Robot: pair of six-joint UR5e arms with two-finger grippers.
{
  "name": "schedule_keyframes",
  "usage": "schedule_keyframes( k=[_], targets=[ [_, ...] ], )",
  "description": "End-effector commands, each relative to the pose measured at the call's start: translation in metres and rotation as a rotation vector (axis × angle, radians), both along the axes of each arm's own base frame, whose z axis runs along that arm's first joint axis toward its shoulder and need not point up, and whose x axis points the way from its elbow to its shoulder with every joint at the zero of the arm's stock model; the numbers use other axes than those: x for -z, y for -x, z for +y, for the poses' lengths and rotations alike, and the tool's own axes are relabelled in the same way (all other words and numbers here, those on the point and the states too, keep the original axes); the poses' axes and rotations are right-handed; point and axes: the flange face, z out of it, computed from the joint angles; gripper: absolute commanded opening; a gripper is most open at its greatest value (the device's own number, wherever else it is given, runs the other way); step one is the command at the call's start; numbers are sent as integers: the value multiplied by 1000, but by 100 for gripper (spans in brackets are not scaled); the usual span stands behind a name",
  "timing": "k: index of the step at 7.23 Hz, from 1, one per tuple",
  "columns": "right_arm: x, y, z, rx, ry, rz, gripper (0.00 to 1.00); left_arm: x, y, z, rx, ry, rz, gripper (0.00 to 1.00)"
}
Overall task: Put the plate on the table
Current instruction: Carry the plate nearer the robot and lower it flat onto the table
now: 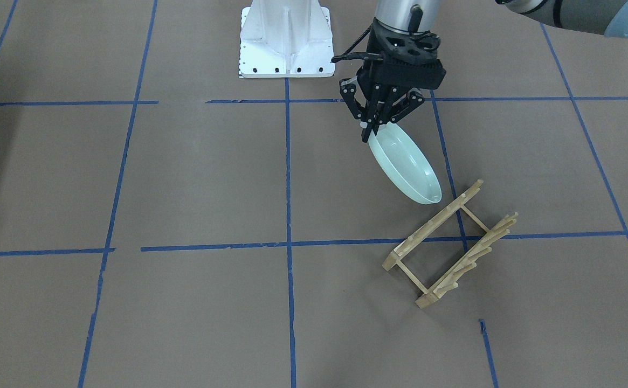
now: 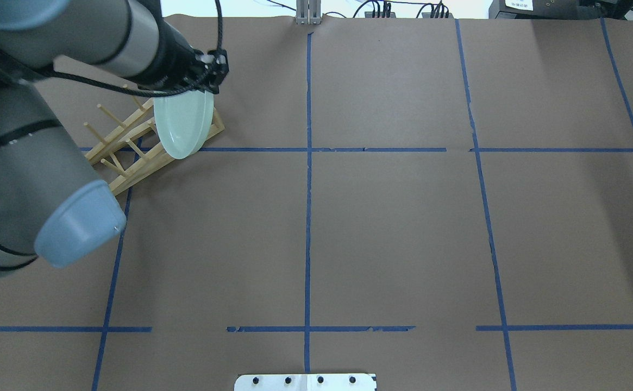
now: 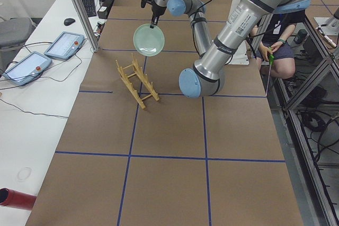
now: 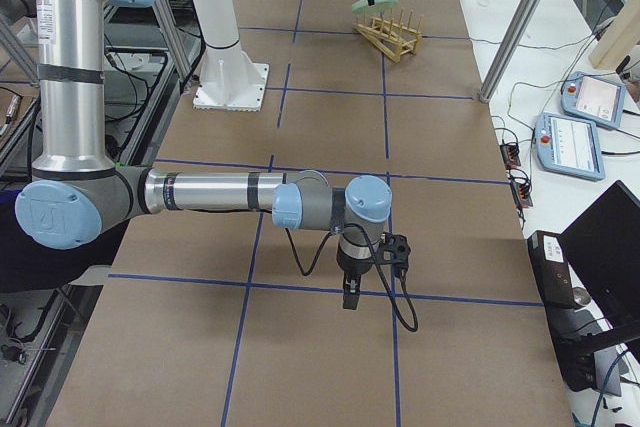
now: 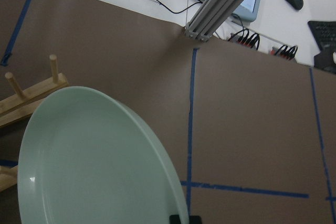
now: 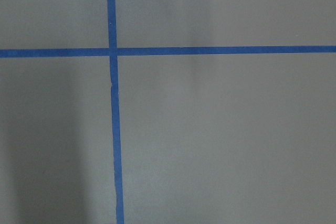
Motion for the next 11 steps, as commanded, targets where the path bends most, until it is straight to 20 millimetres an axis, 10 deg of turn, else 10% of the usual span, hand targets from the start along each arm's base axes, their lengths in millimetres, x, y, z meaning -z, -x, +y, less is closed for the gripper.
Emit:
schedule_keyframes(
  k=[1, 3, 11],
  targets=[
    [0, 0, 0, 0, 0, 0, 100, -22, -26, -5, -185, -161, -200, 0],
    [0, 0, 0, 0, 1, 0, 100, -47, -108, 39, -256, -231, -335, 0],
    [0, 0, 0, -1, 0, 0, 100, -113, -236, 127, -263, -262, -520, 8]
  ],
)
